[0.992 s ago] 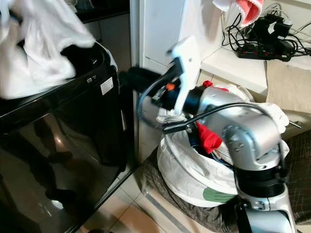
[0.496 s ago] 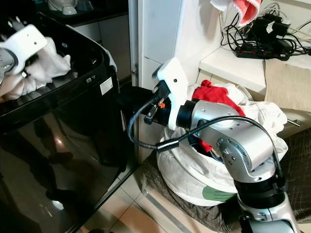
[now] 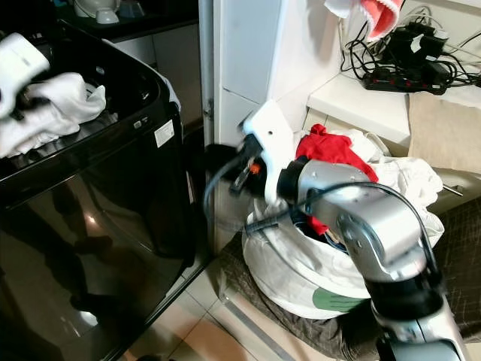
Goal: Clothes washing
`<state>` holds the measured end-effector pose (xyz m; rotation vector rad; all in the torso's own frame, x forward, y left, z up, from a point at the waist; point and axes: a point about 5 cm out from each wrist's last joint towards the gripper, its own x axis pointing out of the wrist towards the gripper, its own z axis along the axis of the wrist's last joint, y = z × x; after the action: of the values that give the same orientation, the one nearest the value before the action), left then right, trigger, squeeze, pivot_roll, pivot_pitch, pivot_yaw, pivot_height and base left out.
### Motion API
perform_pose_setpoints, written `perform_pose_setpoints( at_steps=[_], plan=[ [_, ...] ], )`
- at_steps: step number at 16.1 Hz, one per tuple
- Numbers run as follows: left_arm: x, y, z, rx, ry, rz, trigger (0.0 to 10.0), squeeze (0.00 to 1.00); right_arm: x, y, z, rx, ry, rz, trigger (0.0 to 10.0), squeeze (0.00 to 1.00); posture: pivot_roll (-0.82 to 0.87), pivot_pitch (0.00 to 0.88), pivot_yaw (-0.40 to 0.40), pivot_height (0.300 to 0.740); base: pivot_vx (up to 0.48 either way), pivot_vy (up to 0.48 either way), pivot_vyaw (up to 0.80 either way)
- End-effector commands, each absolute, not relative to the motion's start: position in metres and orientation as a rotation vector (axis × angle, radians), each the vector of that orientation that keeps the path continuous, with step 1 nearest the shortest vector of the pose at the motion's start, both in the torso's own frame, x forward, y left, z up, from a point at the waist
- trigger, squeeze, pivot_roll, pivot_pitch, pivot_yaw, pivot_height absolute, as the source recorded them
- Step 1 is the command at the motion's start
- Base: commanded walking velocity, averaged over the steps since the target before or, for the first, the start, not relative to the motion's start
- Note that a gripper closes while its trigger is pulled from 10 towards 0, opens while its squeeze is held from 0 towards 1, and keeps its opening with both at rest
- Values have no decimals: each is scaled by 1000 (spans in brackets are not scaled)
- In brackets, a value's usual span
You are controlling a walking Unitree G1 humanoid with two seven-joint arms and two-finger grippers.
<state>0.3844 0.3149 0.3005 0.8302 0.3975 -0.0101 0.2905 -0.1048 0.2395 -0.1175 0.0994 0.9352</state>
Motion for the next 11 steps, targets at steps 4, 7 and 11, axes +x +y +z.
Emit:
perform_pose_setpoints(
  at_steps=[4, 7, 11],
  plan=[
    [380, 324, 309, 947, 384, 52, 10000, 0, 322, -140, 236, -148, 149, 591, 10000, 0, 3, 0, -12, 740, 0, 0, 0],
    [387, 307, 342, 957, 41, 197, 10000, 0, 327, -144, 235, -138, 141, 524, 10000, 0, 5, 0, -16, 740, 0, 0, 0],
    [395, 267, 299, 715, 136, -228, 10000, 0, 335, -160, 230, -172, 158, 360, 10000, 0, -4, 0, -4, 740, 0, 0, 0]
  ],
)
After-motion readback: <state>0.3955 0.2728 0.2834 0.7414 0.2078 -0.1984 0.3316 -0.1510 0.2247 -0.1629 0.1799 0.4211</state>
